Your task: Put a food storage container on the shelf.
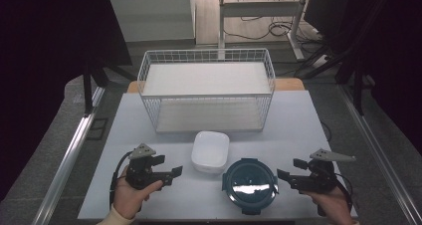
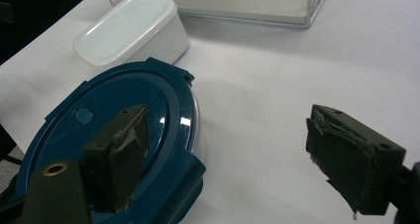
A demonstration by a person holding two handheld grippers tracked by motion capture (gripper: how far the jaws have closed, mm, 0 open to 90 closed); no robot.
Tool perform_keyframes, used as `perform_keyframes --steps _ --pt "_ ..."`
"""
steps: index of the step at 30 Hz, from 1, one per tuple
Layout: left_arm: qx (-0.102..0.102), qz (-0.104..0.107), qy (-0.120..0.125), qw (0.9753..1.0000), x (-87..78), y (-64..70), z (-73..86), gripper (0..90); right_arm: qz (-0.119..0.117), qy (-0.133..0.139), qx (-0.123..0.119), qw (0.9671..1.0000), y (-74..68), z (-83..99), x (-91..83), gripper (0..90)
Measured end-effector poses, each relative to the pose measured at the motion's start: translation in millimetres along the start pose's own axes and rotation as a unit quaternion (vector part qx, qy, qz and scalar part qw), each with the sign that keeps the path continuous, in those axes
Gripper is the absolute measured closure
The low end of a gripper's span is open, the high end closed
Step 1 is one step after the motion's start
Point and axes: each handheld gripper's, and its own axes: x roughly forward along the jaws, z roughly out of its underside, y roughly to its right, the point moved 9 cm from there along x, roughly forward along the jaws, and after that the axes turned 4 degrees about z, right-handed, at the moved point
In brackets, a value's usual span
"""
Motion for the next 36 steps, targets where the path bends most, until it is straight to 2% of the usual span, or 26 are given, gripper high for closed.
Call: perform_keyframes --steps 4,8,9,10,11,12,13,15,16,17,18,21,22,24,25,26,27,28,30,33,35,36 --pt "-0.011 0.001 0.0 0.9999 5.3 2.1 1.4 20.8 -0.005 -0.004 0.006 1.0 -1.5 2.5 2.5 14.4" --pt "-0.019 0.013 -0.009 0.9997 16.3 6.8 7.1 18.9 -0.012 -0.014 0.015 0.9997 -4.9 6.3 5.9 12.1" --pt "-0.025 0.024 -0.011 0.9993 20.1 10.1 8.0 19.2 -0.014 -0.021 0.019 0.9995 -6.4 8.8 7.7 10.8" --pt "-0.025 0.024 -0.011 0.9993 20.1 10.1 8.0 19.5 -0.014 -0.021 0.019 0.9995 -6.4 8.8 7.7 10.8" --pt "-0.03 0.038 -0.012 0.9988 22.9 14.1 8.0 20.1 -0.017 -0.027 0.024 0.9992 -7.7 11.1 9.2 10.1" --pt "-0.03 0.038 -0.012 0.9988 22.9 14.1 8.0 20.3 -0.017 -0.027 0.024 0.9992 -7.7 11.1 9.2 10.1" --pt "-0.036 0.053 -0.014 0.9978 26.3 18.8 7.9 20.3 -0.022 -0.028 0.032 0.9988 -10.0 12.5 9.8 9.5" --pt "-0.047 0.068 -0.016 0.9964 31.7 23.7 8.2 19.9 -0.025 -0.03 0.038 0.9985 -11.8 14.1 10.4 9.2" --pt "-0.047 0.068 -0.016 0.9964 31.7 23.7 8.2 19.2 -0.025 -0.03 0.038 0.9985 -11.8 14.1 10.4 9.2" --pt "-0.056 0.085 -0.022 0.9945 38.8 30.3 9.3 18.1 -0.031 -0.035 0.048 0.9978 -14.9 15.6 11.5 8.8" --pt "-0.056 0.085 -0.022 0.9945 38.8 30.3 9.3 16.9 -0.031 -0.035 0.048 0.9978 -14.9 15.6 11.5 8.8" --pt "-0.057 0.097 -0.035 0.993 50.8 43.9 10.6 13.4 -0.034 -0.043 0.057 0.9969 -20.0 17.0 12.5 8.3" --pt "-0.057 0.097 -0.035 0.993 50.8 43.9 10.6 12.8 -0.034 -0.043 0.057 0.9969 -20.0 17.0 12.5 8.3" --pt "-0.064 0.106 -0.039 0.9916 56.6 50.2 10.4 12.3 -0.037 -0.046 0.067 0.996 -22.0 18.1 12.9 8.1" --pt "-0.067 0.107 -0.041 0.9911 59.2 52.1 10.7 11.7 -0.04 -0.049 0.083 0.9945 -23.2 18.8 13.5 8.2" --pt "-0.07 0.109 -0.044 0.9906 63.2 54.9 11.7 11.7 -0.04 -0.049 0.083 0.9945 -23.2 18.8 13.5 8.2" --pt "-0.077 0.122 -0.057 0.9878 72.9 63.3 14.8 11.0 -0.043 -0.052 0.096 0.9931 -24.5 19.2 14.1 8.6" --pt "-0.077 0.122 -0.057 0.9878 72.9 63.3 14.8 10.8 -0.043 -0.052 0.096 0.9931 -24.5 19.2 14.1 8.6" --pt "-0.085 0.129 -0.069 0.9856 80.9 68.9 16.7 10.1 -0.044 -0.057 0.101 0.9923 -26.9 20.3 14.9 8.8" --pt "-0.094 0.127 -0.069 0.9849 84.7 70.7 15.5 8.1 -0.044 -0.059 0.1 0.9922 -28.6 21.0 15.7 8.8" --pt "-0.103 0.136 -0.074 0.9826 89.4 75.0 15.1 6.8 -0.046 -0.067 0.099 0.9918 -30.9 23.4 17.6 8.7" --pt "-0.103 0.136 -0.074 0.9826 89.4 75.0 15.1 7.1 -0.046 -0.067 0.099 0.9918 -30.9 23.4 17.6 8.7"
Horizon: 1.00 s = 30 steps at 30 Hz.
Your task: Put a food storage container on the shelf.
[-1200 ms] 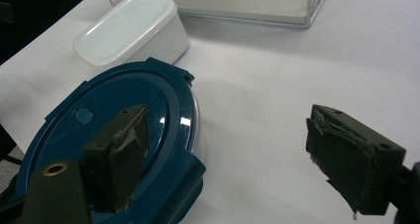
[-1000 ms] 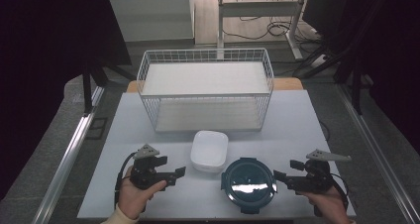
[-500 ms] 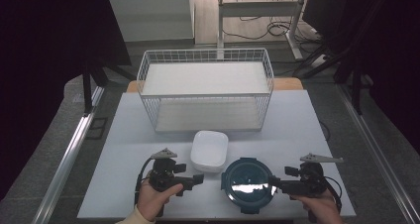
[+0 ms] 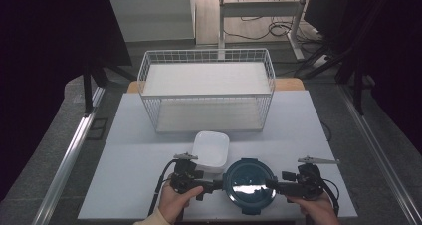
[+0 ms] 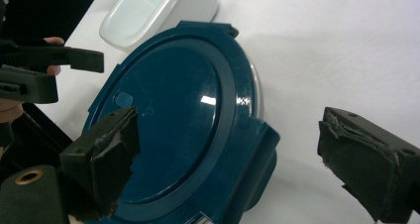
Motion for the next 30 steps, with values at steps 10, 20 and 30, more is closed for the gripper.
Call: perform_keyframes --steps 10,20,30 --pt "-0.019 0.031 -0.015 0.9992 20.9 3.5 2.7 7.8 -0.018 -0.021 0.016 0.9995 -5.6 7.3 8.2 8.2" --pt "-0.041 0.054 -0.02 0.9975 38.6 10.3 5.0 10.8 -0.026 -0.036 0.039 0.9983 -7.0 13.9 18.5 7.9" --pt "-0.072 0.084 -0.02 0.9936 46.8 14.0 3.8 15.6 -0.047 -0.048 0.069 0.9954 -11.7 21.7 23.7 11.2"
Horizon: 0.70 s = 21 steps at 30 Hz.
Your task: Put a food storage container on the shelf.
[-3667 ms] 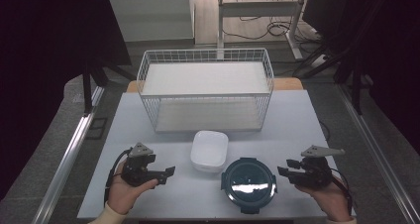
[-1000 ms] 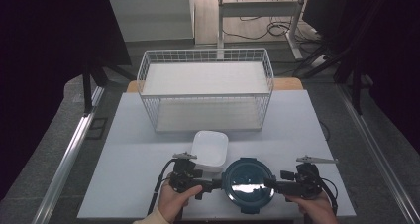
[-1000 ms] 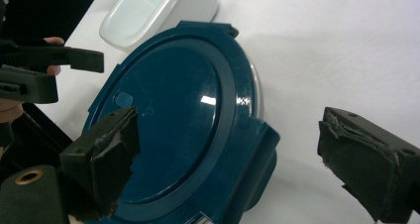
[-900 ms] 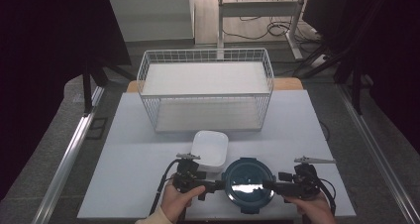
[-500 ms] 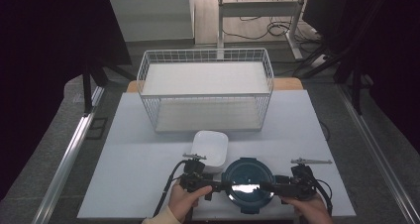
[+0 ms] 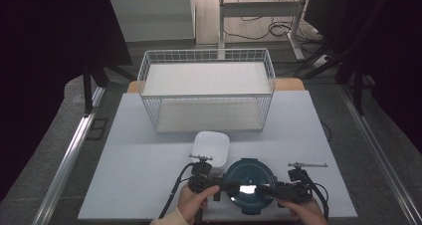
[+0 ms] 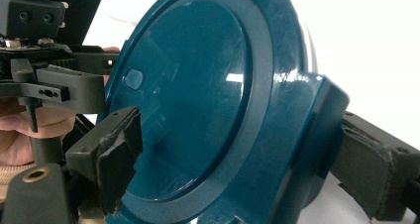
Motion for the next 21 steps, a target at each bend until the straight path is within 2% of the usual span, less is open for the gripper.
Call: perform_keyframes --steps 2,6,7,9,11,15,17,21 --pt "-0.012 0.009 -0.002 0.9999 2.3 0.9 0.5 17.0 -0.001 0.001 0.006 1.0 0.2 0.0 0.3 12.2" --pt "-0.018 0.014 -0.005 0.9997 5.2 2.2 2.2 21.2 0.0 0.003 0.013 0.9999 1.9 0.5 0.0 15.8" --pt "-0.02 0.008 -0.003 0.9998 4.9 1.4 2.5 23.1 -0.007 0.005 0.023 0.9997 3.2 0.7 -1.1 18.1" --pt "-0.022 0.008 -0.002 0.9997 4.2 1.2 2.5 24.8 -0.01 0.004 0.026 0.9996 3.7 0.9 -1.7 18.7" --pt "-0.026 0.007 0.003 0.9996 3.5 1.2 2.6 26.1 -0.018 0.0 0.04 0.999 5.4 2.2 -3.6 20.9" --pt "-0.024 -0.004 0.008 0.9997 1.2 2.7 2.1 28.8 -0.014 0.002 0.046 0.9988 5.2 1.7 -4.7 22.5" --pt "-0.033 -0.005 0.01 0.9994 0.7 2.7 1.7 29.9 -0.014 0.006 0.056 0.9983 5.9 1.0 -5.3 24.0" --pt "-0.04 -0.008 0.014 0.9991 -1.1 3.8 2.2 31.3 -0.018 0.019 0.067 0.9975 7.4 -1.3 -7.5 28.7"
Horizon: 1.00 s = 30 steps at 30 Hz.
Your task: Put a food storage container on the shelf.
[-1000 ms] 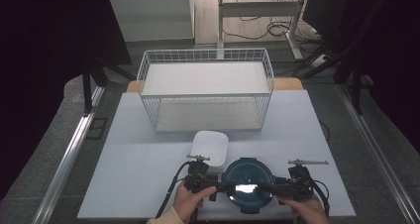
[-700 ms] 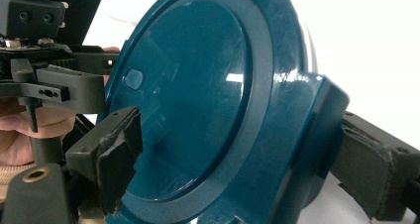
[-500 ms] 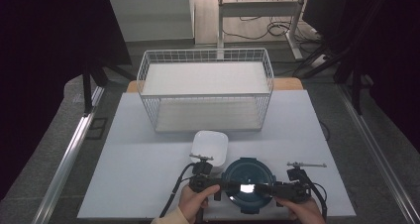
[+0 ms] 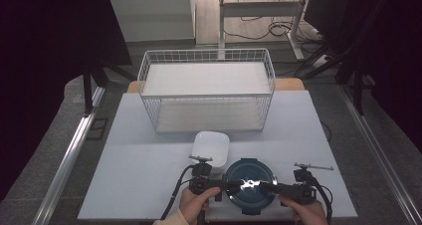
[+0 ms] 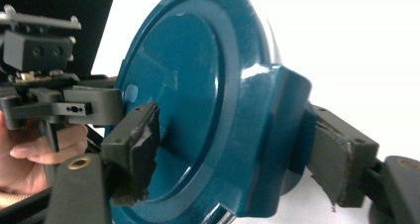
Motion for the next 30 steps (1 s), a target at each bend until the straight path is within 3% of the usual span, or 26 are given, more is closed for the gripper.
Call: perform_keyframes --steps 13,16,30 --pt "-0.004 0.005 0.012 0.9999 -7.7 7.4 -1.0 39.3 -0.003 0.026 -0.015 0.9995 -4.6 -5.5 -11.7 35.8" --pt "0.011 0.001 0.018 0.9998 -10.3 10.6 -2.7 40.1 -0.001 0.028 -0.032 0.9991 -8.1 -6.4 -15.0 36.5" --pt "0.049 -0.004 0.031 0.9983 -27.1 22.5 -8.7 40.6 -0.008 0.042 -0.065 0.997 -24.6 -10.1 -20.1 36.7"
